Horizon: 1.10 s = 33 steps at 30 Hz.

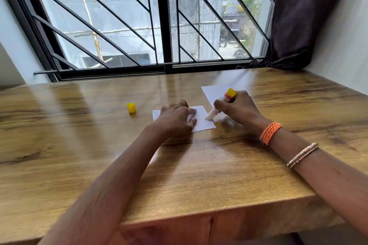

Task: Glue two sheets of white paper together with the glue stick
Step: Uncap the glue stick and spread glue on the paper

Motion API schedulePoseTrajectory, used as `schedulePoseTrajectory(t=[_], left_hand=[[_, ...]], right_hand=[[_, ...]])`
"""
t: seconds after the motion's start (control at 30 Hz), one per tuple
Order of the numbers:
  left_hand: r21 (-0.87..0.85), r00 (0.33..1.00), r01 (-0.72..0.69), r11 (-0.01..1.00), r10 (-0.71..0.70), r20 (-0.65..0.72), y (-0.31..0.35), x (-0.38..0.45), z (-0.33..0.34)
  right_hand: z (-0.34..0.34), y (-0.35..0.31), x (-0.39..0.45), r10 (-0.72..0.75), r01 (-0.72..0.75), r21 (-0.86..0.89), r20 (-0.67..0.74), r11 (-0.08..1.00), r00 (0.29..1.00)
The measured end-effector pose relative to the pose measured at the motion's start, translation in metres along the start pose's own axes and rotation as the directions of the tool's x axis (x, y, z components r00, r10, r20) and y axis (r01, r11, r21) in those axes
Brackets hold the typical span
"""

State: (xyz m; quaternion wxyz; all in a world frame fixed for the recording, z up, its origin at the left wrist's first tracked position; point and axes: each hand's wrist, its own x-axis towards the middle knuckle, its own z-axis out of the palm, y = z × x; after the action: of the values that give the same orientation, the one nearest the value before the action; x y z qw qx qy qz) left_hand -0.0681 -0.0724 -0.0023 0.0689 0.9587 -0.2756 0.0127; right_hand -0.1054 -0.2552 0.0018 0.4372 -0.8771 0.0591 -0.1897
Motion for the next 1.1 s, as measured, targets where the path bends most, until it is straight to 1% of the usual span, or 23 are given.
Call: schedulePoseTrajectory(t=[0.1,0.23,0.33,0.53,0.63,0.67,0.73,0.8,0.87,0.9,0.97,1.03,1.1], left_hand=[[-0.012,1.000,0.002,1.000,-0.002,-0.006,0.000,0.001,0.002],[-0.016,1.000,0.002,1.000,-0.002,-0.010,-0.002,0.001,0.003],[-0.019,1.000,-0.002,1.000,0.002,-0.013,-0.002,0.001,0.003],[-0.015,1.000,0.003,1.000,-0.003,-0.009,-0.002,0.002,0.004],[-0.018,1.000,-0.002,1.000,0.002,-0.005,-0.002,0.002,0.004],[-0.022,1.000,-0.002,1.000,0.002,-0.005,-0.002,0.002,0.005],[-0.026,1.000,0.000,1.000,0.000,-0.004,-0.003,0.003,0.005],[-0.022,1.000,0.003,1.000,-0.003,0.000,-0.004,0.003,0.005],[-0.049,1.000,-0.008,0.999,0.008,-0.012,-0.006,0.003,0.005],[-0.086,0.999,-0.022,0.996,0.019,-0.039,-0.007,0.003,0.004],[-0.185,0.990,-0.056,0.981,0.030,-0.139,-0.010,0.001,0.000],[-0.260,0.962,-0.086,0.962,0.013,-0.273,-0.014,-0.001,-0.008],[-0.295,0.922,-0.093,0.951,-0.030,-0.387,-0.021,-0.003,-0.016]], right_hand=[[-0.002,0.002,-0.005,0.001,-0.001,0.013,0.008,1.000,1.000],[-0.005,0.001,-0.010,-0.010,0.009,0.017,0.053,1.000,0.999],[-0.008,0.002,-0.012,-0.001,0.001,0.016,0.047,1.000,0.999],[-0.012,0.004,-0.012,0.055,-0.063,0.098,0.086,0.993,0.995],[-0.019,0.001,-0.009,0.087,-0.111,0.141,0.164,0.984,0.983],[-0.022,0.000,-0.007,0.092,-0.125,0.162,0.196,0.979,0.976],[-0.029,-0.003,0.000,0.140,-0.193,0.258,0.209,0.947,0.968],[-0.038,-0.008,0.010,0.211,-0.271,0.390,0.190,0.880,0.959],[-0.042,-0.015,0.021,0.254,-0.310,0.500,0.179,0.808,0.950],[-0.042,-0.018,0.025,0.265,-0.321,0.542,0.181,0.776,0.947],[-0.037,-0.023,0.031,0.255,-0.340,0.613,0.226,0.713,0.940],[-0.026,-0.027,0.036,0.216,-0.364,0.667,0.297,0.650,0.930],[-0.012,-0.034,0.042,0.194,-0.390,0.691,0.348,0.608,0.917]])
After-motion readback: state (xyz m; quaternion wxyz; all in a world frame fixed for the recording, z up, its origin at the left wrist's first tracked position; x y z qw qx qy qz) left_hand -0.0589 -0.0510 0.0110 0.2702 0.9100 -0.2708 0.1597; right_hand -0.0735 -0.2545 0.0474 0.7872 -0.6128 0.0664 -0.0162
